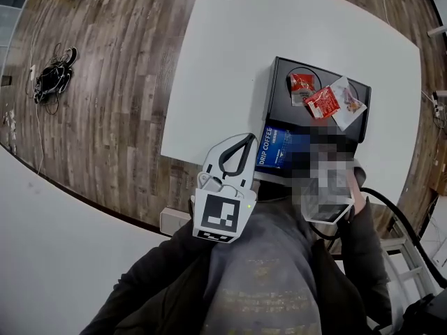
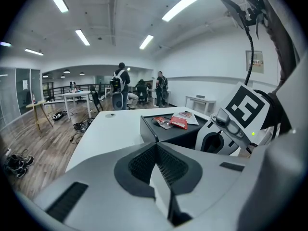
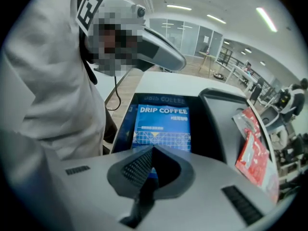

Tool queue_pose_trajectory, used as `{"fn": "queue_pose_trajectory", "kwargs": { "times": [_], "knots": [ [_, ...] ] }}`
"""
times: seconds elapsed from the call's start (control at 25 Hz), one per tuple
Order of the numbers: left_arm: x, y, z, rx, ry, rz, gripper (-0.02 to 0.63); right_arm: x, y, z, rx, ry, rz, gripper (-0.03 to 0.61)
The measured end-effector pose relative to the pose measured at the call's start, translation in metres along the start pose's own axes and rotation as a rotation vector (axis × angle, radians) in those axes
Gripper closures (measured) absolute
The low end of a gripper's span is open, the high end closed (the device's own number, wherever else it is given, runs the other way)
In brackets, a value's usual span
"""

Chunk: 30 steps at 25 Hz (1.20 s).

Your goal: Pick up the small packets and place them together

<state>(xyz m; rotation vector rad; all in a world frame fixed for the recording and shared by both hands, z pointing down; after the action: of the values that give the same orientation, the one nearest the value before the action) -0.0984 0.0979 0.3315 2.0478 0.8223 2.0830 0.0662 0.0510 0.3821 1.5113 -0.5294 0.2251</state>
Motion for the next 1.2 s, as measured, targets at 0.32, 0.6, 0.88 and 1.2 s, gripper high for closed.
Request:
{"fn": "queue_pose_trajectory", "kwargs": {
  "times": [0.32,0.6,0.88,1.2],
  "knots": [
    [-0.001,0.003,0.004,0.013,0.004,0.002,0.611,0.015,-0.021,0.004,0.078,0.265,-0.028,0.578],
    [0.001,0.016,0.011,0.065,0.035,-0.050,0.611,0.020,-0.036,0.012,0.212,0.297,-0.061,0.578],
    [-0.002,0.022,0.014,0.078,0.034,-0.045,0.611,0.020,-0.035,-0.004,0.064,-0.041,-0.103,0.578],
    [-0.002,0.018,0.012,0.069,0.023,-0.024,0.611,0.027,-0.034,-0.004,-0.003,0.036,-0.200,0.578]
  ]
}}
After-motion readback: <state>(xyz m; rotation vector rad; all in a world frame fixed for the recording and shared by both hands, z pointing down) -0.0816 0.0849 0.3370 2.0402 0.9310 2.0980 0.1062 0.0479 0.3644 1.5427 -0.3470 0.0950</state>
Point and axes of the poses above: the fingertips, and each gripper's own axes: y forward along the fingers, z to its right, x out of its underside, the point moved 10 cm from there along -y, backward along the fingers, and after that the axes turned 4 degrees about z, right-handed, at the moved point
